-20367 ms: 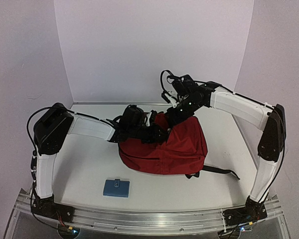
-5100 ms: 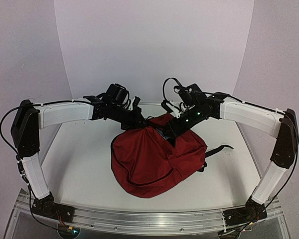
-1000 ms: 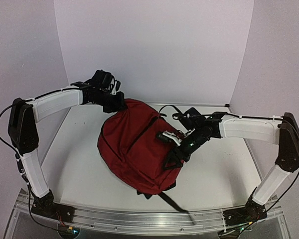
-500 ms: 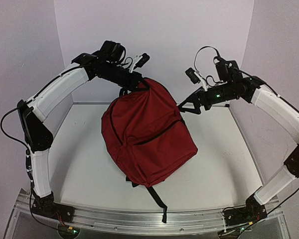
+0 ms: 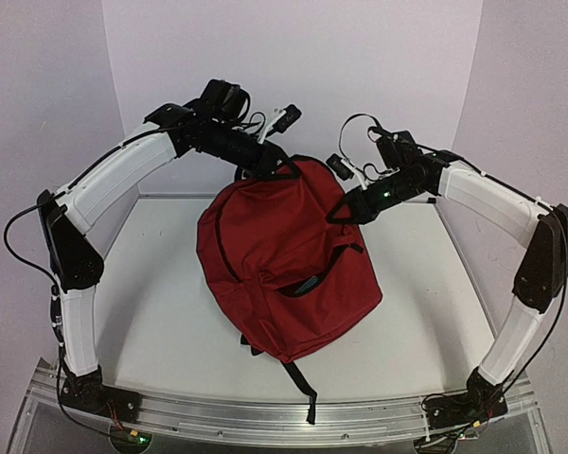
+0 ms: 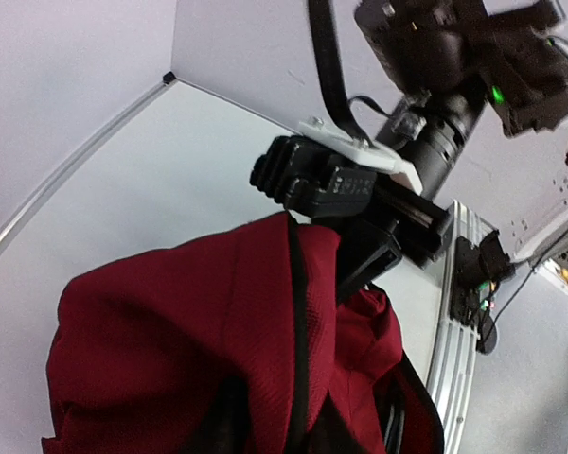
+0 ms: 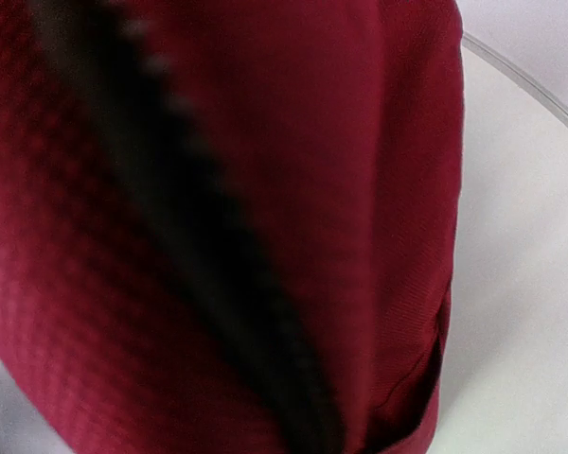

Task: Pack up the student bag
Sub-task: Adjust the student bag at the center of the board.

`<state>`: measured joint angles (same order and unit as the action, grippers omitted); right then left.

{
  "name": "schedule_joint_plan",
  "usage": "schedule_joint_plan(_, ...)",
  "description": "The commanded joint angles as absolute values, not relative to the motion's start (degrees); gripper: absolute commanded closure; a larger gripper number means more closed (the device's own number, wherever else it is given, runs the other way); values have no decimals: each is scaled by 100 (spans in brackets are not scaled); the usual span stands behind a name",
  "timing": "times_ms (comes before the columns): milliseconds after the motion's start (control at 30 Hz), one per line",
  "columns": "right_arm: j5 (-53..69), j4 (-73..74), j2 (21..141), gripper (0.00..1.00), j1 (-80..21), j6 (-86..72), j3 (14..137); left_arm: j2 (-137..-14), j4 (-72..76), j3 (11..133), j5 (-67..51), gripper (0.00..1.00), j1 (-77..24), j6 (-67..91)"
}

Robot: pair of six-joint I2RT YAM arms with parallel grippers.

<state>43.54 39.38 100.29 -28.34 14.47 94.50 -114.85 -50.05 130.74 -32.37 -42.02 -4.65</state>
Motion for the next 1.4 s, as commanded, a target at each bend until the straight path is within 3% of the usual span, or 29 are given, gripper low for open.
schedule_joint_plan(0,4776,3845,9649,100,-2832,1335,9475,-11018,-3994,12709,-2576,54,-3910,774)
schedule_joint_plan(200,4505,3596,9435,100,-2831,1137,9277,-8868,-2032,9023,-1415,17,-3586,2456)
schedule_joint_plan(367,4569,3488,9440,100,-2836,1026,9247,-7842,-1722,7079,-773,10,-3581,3197)
schedule_joint_plan(567,4702,3395,9434,100,-2834,864,9238,-8246,-1320,6435,-878,8,-3566,3790)
schedule_joint_plan(633,4734,3360,9415,100,-2834,791,9206,-8557,-1254,6521,-895,10,-3547,3885)
schedule_joint_plan(700,4769,3327,9383,100,-2834,714,9156,-8877,-1254,6718,-922,21,-3502,3961)
schedule_joint_plan(733,4783,3308,9362,100,-2835,664,9122,-9013,-1224,6816,-960,30,-3475,3976)
schedule_joint_plan(867,4908,3228,9243,100,-2831,368,9038,-9164,-1126,7334,-1017,88,-3313,3746)
schedule_joint_plan(933,5041,3165,9163,100,-2832,182,9037,-9219,-1309,7939,-1039,99,-3201,3376)
schedule_joint_plan(1100,5442,2652,8771,100,-2837,-527,8813,-9403,-1962,9471,-621,100,-3122,2209)
schedule_joint_plan(1233,5428,1791,8563,100,-2837,-1025,8014,-9531,-1611,9592,-626,99,-2924,1946)
schedule_joint_plan(1267,5423,1604,8605,100,-2834,-1108,7866,-9579,-1535,9572,-733,94,-2895,1892)
schedule_joint_plan(1367,5474,1100,8777,100,-2858,-1477,7423,-9635,-1703,9457,-739,64,-2887,1986)
